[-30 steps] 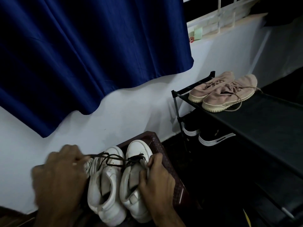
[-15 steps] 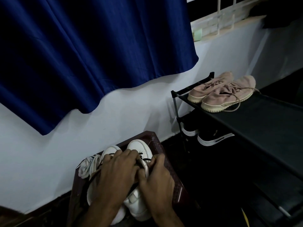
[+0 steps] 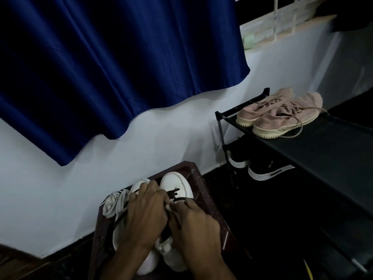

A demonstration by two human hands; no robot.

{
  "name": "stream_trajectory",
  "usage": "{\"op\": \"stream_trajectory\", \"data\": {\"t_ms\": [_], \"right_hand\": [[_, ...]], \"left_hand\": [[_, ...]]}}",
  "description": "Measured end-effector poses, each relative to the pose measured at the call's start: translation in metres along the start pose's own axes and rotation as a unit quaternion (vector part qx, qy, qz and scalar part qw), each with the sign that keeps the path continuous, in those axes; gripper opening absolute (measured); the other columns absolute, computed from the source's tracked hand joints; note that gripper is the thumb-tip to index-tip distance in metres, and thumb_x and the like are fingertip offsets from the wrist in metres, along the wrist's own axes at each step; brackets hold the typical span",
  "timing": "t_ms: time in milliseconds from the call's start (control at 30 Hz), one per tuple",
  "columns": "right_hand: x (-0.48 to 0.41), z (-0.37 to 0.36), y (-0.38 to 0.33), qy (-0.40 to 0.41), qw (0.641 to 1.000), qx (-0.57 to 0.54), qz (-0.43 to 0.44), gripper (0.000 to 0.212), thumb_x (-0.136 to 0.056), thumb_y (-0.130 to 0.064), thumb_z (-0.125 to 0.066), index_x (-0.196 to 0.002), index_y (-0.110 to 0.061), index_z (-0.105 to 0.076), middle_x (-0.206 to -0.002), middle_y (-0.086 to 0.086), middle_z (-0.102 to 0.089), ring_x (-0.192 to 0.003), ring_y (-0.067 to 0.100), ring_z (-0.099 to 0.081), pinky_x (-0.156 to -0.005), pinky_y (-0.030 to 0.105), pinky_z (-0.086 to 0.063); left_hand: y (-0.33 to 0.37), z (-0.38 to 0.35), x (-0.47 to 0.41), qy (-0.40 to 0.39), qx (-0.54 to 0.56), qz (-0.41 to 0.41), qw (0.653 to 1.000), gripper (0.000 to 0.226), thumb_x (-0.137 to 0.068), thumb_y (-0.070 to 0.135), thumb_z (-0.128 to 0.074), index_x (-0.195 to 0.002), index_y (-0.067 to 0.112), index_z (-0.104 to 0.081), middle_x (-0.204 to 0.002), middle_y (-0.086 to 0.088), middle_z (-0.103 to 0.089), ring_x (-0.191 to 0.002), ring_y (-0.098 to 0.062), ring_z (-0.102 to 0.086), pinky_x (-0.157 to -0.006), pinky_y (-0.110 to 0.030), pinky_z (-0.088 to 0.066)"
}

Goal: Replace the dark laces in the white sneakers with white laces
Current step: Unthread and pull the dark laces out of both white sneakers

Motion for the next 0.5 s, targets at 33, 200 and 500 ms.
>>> {"op": "stream_trajectory", "data": {"t_ms": [33, 200, 500], "right_hand": [[0.001, -0.001, 0.002, -0.005, 1.000, -0.004, -0.004, 0.036, -0.098, -0.053, -0.032, -0.126, -0.037, -0.049, -0.122, -0.010, -0.051, -0.097, 0.018, -0.065, -0.073, 0.036, -0.047], [0.002, 0.002, -0.002, 0.074, 0.996, 0.046, -0.006, 0.025, -0.087, -0.052, -0.045, -0.096, -0.039, -0.065, -0.085, -0.016, -0.064, -0.048, 0.007, -0.061, -0.035, 0.028, -0.040], [0.001, 0.006, -0.004, 0.064, 0.993, 0.094, -0.011, 0.021, -0.077, -0.043, -0.048, -0.089, -0.039, -0.064, -0.075, -0.013, -0.058, -0.038, 0.011, -0.056, -0.030, 0.029, -0.035]], "left_hand": [[0.002, 0.000, -0.001, -0.011, -0.016, -0.008, 1.000, 0.027, -0.067, 0.032, -0.036, -0.058, 0.026, -0.060, -0.073, 0.006, -0.053, -0.074, -0.023, -0.060, -0.057, -0.038, -0.048], [0.011, 0.018, 0.000, -0.028, -0.112, -0.046, 0.992, 0.019, -0.069, 0.030, -0.051, -0.059, 0.018, -0.063, -0.073, -0.004, -0.055, -0.072, -0.027, -0.055, -0.059, -0.041, -0.040], [-0.029, 0.065, 0.025, 0.005, -0.130, 0.009, 0.991, 0.024, -0.047, 0.015, -0.079, -0.047, 0.016, -0.055, -0.060, -0.003, -0.047, -0.052, -0.027, -0.051, -0.054, -0.035, -0.028]]}}
Point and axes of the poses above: each hand's wrist, its own x-axis away from the middle knuckle, its own z-axis out of the back of the hand, y = z × x, the point moved 6 cm from there along -x, towards the middle knuckle
